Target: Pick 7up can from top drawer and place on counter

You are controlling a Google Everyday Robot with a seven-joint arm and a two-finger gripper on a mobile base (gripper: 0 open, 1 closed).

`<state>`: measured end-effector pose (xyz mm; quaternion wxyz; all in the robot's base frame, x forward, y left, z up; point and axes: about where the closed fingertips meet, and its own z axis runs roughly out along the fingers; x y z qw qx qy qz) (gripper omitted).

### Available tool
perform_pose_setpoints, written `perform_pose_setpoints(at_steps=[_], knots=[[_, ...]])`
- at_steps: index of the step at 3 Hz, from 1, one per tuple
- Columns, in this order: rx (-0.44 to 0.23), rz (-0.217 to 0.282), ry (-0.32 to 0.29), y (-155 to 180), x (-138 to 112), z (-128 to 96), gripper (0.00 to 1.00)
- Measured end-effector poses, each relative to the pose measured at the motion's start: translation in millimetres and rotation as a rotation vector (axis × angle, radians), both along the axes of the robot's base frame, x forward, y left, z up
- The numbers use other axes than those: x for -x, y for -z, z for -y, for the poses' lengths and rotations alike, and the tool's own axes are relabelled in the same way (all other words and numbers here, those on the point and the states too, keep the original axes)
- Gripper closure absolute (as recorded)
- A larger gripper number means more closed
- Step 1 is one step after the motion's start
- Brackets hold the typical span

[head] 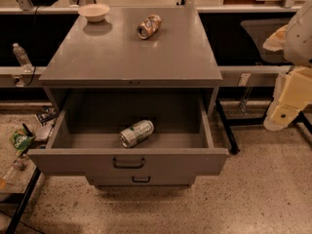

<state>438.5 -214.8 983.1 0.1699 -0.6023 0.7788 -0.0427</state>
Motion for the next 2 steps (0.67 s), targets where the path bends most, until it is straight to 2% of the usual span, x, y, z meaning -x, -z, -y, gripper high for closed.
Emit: perform_pose_setpoints(at_steps=[1, 2], knots=[[0.000, 0.000, 0.000, 0.0, 0.0, 0.0, 0.00], [-0.066, 0.024, -0.035, 16.5, -18.2, -21.3, 0.00]])
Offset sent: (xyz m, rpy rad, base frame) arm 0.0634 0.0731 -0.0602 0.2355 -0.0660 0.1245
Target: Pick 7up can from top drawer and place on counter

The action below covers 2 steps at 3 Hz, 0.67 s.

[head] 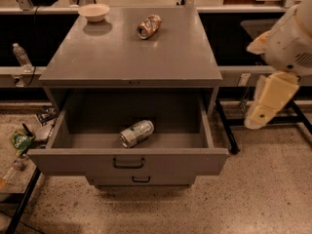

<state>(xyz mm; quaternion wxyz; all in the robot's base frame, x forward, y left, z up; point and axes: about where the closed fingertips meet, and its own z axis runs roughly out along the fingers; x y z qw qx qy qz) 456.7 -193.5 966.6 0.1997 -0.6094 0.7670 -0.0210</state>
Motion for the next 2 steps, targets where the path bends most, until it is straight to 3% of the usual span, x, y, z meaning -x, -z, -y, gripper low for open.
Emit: perform_pose_setpoints(at_steps=[1, 2], knots=[[-0.068, 0.022, -0.134, 35.3, -35.3, -48.0, 0.00], [-0.046, 0.047, -0.378, 82.5, -69.5, -110.2, 0.00]])
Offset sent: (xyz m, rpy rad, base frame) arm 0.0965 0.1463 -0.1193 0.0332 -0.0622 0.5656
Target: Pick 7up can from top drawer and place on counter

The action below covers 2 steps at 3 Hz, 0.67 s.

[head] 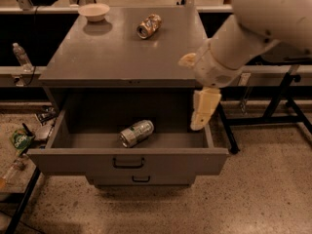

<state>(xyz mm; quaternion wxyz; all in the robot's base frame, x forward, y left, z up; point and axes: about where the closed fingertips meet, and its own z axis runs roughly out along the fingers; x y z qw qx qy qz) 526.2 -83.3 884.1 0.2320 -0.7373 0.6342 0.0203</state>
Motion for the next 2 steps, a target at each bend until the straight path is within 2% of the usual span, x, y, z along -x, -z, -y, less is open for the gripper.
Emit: perform_pose_setpoints(at_steps=[1, 2], knots=[[0.066, 0.026, -0.074, 44.8, -19.9, -32.9, 0.00], [0.075, 0.036, -0.081, 50.2, -23.2, -33.4, 0.00]])
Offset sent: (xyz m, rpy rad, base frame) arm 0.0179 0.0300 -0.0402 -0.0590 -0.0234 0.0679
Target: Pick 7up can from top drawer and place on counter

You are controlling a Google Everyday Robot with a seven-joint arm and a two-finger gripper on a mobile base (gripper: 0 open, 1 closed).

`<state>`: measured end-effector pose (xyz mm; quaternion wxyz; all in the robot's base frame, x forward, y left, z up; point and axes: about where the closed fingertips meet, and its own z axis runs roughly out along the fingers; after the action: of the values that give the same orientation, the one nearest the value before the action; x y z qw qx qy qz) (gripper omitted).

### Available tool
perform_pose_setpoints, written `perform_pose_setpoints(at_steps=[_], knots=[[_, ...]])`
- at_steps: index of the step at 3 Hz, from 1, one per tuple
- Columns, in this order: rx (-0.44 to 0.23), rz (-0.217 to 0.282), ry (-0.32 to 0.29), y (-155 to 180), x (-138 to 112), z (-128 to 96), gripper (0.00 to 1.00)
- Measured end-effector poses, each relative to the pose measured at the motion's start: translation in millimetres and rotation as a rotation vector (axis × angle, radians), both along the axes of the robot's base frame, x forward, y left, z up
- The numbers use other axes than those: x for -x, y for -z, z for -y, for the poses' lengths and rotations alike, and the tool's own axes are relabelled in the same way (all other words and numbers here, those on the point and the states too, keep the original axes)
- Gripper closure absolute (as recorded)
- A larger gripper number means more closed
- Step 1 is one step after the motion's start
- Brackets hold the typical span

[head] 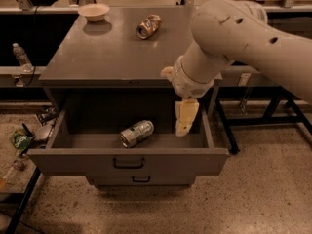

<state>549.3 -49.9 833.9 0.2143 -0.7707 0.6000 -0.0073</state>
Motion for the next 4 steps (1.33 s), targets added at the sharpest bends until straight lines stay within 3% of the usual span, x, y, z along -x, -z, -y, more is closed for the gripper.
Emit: perform_pose_setpoints(at_steps=[1, 2, 3, 4], knots=[[-0.020, -0.006, -0.017, 21.6, -4.8, -5.7, 0.00], [-0.050, -0.071, -0.134, 76.4, -23.8, -29.7, 0.00], [-0.037, -0.117, -0.223, 103.9, -35.0, -42.3, 0.00], [0.037, -0.096, -0.297, 120.6, -56.9, -63.3, 0.00]])
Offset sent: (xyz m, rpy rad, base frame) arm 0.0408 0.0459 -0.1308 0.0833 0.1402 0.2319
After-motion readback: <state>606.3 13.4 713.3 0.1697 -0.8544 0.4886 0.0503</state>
